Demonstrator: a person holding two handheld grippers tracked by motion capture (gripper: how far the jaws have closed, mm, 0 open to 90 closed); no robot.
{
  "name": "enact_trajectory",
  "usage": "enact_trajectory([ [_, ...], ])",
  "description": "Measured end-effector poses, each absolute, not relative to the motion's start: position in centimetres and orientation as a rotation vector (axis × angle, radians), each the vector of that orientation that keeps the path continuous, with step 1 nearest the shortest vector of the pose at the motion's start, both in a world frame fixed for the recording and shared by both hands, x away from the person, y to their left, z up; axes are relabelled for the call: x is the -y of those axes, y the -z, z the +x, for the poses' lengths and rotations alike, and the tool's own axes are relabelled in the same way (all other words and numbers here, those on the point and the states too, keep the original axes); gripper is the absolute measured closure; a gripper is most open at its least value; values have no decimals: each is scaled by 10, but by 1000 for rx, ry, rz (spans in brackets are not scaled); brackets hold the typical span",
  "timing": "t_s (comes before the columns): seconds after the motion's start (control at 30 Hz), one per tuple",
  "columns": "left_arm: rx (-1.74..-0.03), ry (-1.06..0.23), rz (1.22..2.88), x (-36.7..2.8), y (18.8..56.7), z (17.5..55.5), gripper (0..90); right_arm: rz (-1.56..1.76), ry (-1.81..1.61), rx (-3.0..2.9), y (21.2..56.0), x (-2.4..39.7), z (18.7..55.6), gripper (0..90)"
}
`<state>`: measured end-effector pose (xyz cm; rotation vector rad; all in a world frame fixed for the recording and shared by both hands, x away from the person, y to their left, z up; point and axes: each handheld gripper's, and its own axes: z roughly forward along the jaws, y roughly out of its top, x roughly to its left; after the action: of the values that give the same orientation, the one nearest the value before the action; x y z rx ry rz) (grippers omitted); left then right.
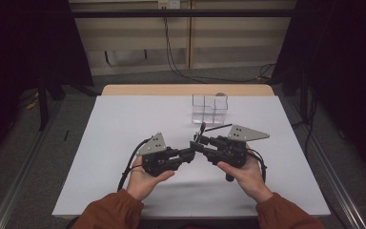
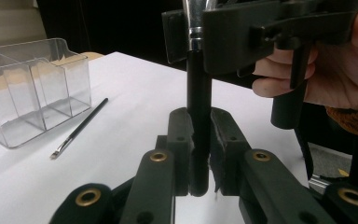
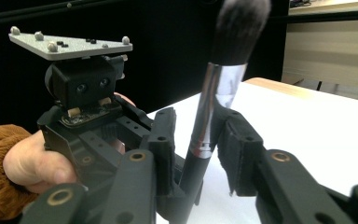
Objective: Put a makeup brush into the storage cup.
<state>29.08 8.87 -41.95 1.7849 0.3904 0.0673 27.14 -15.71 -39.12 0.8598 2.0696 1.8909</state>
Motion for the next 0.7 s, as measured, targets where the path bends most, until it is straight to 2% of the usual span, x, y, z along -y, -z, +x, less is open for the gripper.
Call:
enact_trajectory([
  [0.17, -392, -53, 1785, -87, 422, 291, 795, 885, -1888, -2075, 392, 159, 273, 753],
  [0.5, -371, -37, 1785, -86, 426, 292, 782, 859, -1882, -2109, 392, 158, 271, 779],
  [0.7, -373, -29, 1776, -87, 426, 292, 693, 837, -1873, -2109, 391, 158, 270, 780],
])
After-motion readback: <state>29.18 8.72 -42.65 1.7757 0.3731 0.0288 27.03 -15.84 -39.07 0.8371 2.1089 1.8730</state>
